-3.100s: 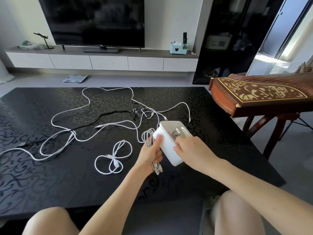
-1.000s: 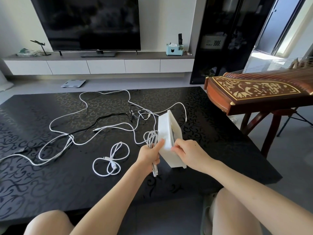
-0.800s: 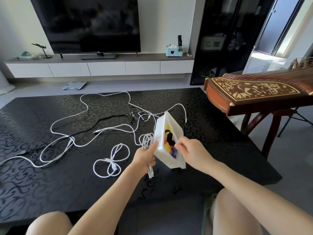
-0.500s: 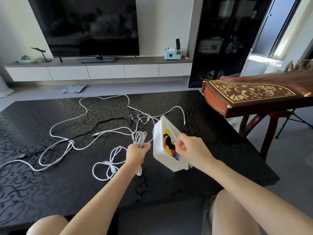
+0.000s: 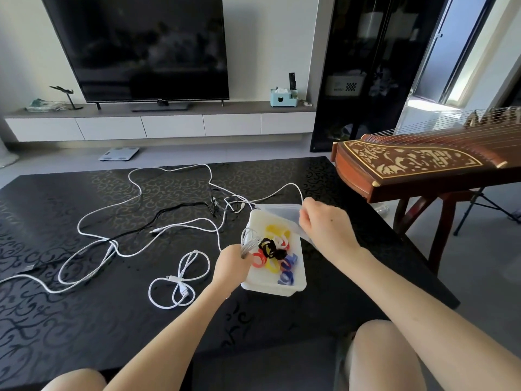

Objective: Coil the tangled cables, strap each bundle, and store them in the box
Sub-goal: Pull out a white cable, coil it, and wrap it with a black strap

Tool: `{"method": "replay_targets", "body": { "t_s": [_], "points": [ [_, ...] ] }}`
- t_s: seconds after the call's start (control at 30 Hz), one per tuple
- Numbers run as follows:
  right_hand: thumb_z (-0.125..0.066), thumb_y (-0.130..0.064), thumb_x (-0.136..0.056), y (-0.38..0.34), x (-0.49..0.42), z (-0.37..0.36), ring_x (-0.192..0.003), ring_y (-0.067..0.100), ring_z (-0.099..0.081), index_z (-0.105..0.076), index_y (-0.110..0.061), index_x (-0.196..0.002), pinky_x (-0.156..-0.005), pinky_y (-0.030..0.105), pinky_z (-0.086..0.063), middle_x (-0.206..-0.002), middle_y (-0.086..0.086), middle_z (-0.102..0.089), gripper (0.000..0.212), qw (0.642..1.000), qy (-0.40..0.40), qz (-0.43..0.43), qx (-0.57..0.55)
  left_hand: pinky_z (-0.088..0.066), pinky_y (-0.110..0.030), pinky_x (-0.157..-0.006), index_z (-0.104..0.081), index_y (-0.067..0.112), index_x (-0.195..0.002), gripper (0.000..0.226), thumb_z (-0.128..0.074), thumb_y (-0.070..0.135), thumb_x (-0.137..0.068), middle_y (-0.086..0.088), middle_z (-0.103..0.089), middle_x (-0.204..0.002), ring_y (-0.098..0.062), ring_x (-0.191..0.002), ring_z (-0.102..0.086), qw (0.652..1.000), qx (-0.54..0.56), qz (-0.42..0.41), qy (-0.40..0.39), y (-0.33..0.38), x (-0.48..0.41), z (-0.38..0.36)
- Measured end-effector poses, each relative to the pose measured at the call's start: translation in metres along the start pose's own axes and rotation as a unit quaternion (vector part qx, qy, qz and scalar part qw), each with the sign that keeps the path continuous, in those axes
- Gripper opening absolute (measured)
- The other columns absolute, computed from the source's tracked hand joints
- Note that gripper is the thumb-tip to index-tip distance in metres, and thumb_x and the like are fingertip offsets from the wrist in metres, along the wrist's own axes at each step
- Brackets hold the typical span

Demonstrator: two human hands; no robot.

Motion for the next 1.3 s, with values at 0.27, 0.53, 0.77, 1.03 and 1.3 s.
{"method": "replay_targets", "body": {
  "t_s": [0.27, 0.53, 0.77, 1.03, 1.3],
  "points": [
    [-0.050, -0.010, -0.094, 0.078, -0.009, 0.024, -0.056, 0.022, -0.045, -0.049, -0.006, -0.076, -0.051, 0.028, -0.030, -0.064, 0.008, -0.050, 0.019, 0.973, 0.108, -0.188, -0.077, -0.021, -0.028, -0.045, -0.031, 0.012, -0.053, 0.037, -0.051, 0.004, -0.083, 0.001, -0.032, -0.050, -0.014, -0.047, -0.028, 0.998, 0.026, 0.052, 0.017, -0.022, -0.005, 0.001],
    [-0.042, -0.016, -0.098, 0.156, 0.088, -0.074, -0.059, 0.027, -0.068, -0.058, 0.008, -0.101, -0.069, 0.041, -0.059, -0.072, 0.017, -0.067, 0.029, 0.795, -0.054, -0.541, -0.270, -0.022, -0.027, -0.048, -0.034, 0.010, -0.057, 0.032, -0.048, 0.005, -0.086, -0.006, -0.033, -0.054, -0.018, -0.048, -0.029, 0.977, 0.164, 0.121, 0.062, -0.032, -0.025, 0.012],
    [-0.034, -0.049, -0.097, 0.126, 0.073, -0.082, -0.085, 0.026, -0.067, -0.059, -0.015, -0.105, -0.064, 0.030, -0.047, -0.097, 0.009, -0.068, 0.043, 0.886, -0.109, -0.408, -0.194, -0.021, -0.024, -0.044, -0.031, 0.013, -0.053, 0.040, -0.048, 0.005, -0.088, -0.003, -0.031, -0.049, -0.016, -0.043, -0.027, 0.973, 0.197, 0.114, 0.037, -0.004, -0.028, -0.010],
    [-0.038, -0.010, -0.095, 0.123, 0.083, -0.104, -0.038, 0.016, -0.060, -0.057, 0.002, -0.104, -0.034, 0.021, -0.042, -0.067, 0.016, -0.065, 0.024, 0.812, -0.125, -0.468, -0.325, -0.018, -0.023, -0.039, -0.035, 0.015, -0.061, 0.041, -0.059, 0.027, -0.091, 0.002, -0.027, -0.045, -0.013, -0.037, -0.022, 0.963, 0.242, 0.091, -0.078, 0.041, -0.023, -0.054],
    [-0.042, -0.026, -0.098, 0.165, 0.096, -0.098, -0.078, 0.024, -0.066, -0.052, -0.005, -0.113, -0.058, 0.030, -0.052, -0.100, 0.013, -0.064, 0.027, 0.871, -0.170, -0.454, -0.081, -0.017, -0.019, -0.035, -0.056, 0.011, -0.077, 0.031, -0.046, 0.032, -0.097, 0.007, -0.025, -0.043, -0.008, -0.034, -0.020, 0.949, 0.275, 0.112, -0.108, 0.035, -0.014, -0.048]
  ]
}}
Point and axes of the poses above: each hand's wrist, its own x-axis away from the middle knuckle, its own z-axis out of the back of the hand, y = z × x, the point moved 7 cm from there along -x, towards the middle knuckle
